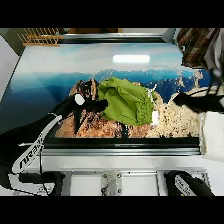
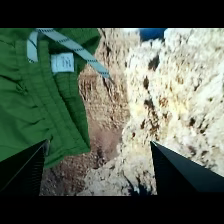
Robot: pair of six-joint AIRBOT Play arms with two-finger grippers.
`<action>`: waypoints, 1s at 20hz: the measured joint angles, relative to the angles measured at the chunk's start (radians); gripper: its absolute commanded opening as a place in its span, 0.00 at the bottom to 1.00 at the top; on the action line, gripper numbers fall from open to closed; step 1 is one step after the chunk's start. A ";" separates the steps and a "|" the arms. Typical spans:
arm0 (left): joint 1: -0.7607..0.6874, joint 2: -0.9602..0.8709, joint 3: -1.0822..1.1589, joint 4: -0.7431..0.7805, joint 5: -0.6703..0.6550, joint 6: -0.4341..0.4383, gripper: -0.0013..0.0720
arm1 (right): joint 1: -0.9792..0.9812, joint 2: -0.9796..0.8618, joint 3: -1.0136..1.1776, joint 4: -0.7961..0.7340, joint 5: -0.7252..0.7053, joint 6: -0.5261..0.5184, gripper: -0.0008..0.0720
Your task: Fold the clothes and pants, and hang the long-sleeved shirts on hangers.
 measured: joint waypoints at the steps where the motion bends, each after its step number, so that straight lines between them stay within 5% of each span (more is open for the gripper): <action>1: 0.002 -0.004 0.004 0.000 -0.006 0.002 0.02 | 0.002 -0.033 -0.038 0.026 -0.016 0.000 0.99; 11: 0.006 -0.013 0.013 -0.002 -0.036 0.003 0.02 | 0.166 -0.324 -0.225 0.409 -0.304 -0.109 0.97; 12: 0.006 -0.013 0.013 -0.003 -0.037 0.003 0.02 | 0.186 -0.333 -0.226 0.434 -0.332 -0.116 0.89; 14: 0.006 -0.013 0.013 -0.002 -0.038 0.003 0.02 | 0.219 -0.347 -0.230 0.453 -0.376 -0.128 0.31; 16: 0.008 -0.013 0.014 -0.002 -0.042 0.003 0.02 | 0.241 -0.351 -0.228 0.463 -0.393 -0.155 0.03; 20: 0.033 0.055 0.028 0.000 -0.053 0.013 0.02 | 0.249 -0.296 -0.167 0.459 -0.368 -0.240 0.04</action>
